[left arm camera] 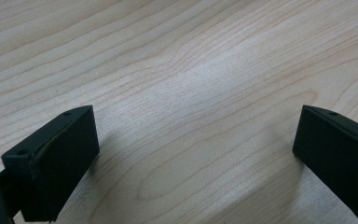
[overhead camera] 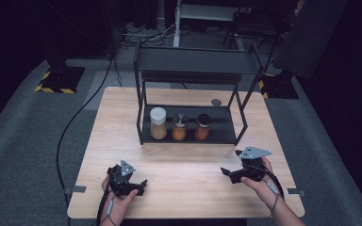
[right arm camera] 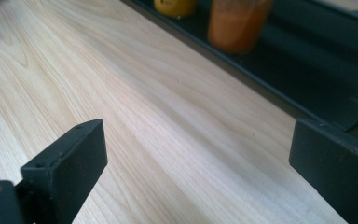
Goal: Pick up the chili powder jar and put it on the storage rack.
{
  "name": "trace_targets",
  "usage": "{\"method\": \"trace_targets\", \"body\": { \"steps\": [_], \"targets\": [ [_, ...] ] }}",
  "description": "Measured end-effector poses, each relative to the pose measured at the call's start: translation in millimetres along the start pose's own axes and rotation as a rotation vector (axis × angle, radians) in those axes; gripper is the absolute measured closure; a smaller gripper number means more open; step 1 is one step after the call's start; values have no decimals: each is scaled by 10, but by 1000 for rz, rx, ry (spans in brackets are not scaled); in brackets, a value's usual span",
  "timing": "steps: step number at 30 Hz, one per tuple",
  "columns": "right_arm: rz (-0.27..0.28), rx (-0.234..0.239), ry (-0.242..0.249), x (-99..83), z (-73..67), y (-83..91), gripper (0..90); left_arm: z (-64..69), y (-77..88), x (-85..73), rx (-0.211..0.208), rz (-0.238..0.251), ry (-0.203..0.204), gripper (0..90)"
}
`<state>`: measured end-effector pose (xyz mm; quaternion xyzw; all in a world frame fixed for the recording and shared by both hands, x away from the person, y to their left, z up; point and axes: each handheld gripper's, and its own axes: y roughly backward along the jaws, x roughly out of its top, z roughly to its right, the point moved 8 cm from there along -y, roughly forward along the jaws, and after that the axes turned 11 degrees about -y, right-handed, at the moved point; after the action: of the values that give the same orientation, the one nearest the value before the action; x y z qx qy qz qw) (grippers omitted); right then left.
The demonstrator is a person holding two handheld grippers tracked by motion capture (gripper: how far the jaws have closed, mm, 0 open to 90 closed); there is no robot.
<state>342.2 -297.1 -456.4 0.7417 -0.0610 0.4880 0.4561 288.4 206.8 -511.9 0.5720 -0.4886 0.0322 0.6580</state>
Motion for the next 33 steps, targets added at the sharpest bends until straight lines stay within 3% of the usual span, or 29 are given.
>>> {"method": "trace_targets", "body": {
  "steps": [6, 33],
  "targets": [
    [-33, -5, -23, -88, 28, -64, 40, 0, 0, 0, 0, 0, 0, 0],
    [-69, -13, -69, -363, 80, -183, 40, 2, 2, -1, 0, 0, 1, 0]
  ]
}}
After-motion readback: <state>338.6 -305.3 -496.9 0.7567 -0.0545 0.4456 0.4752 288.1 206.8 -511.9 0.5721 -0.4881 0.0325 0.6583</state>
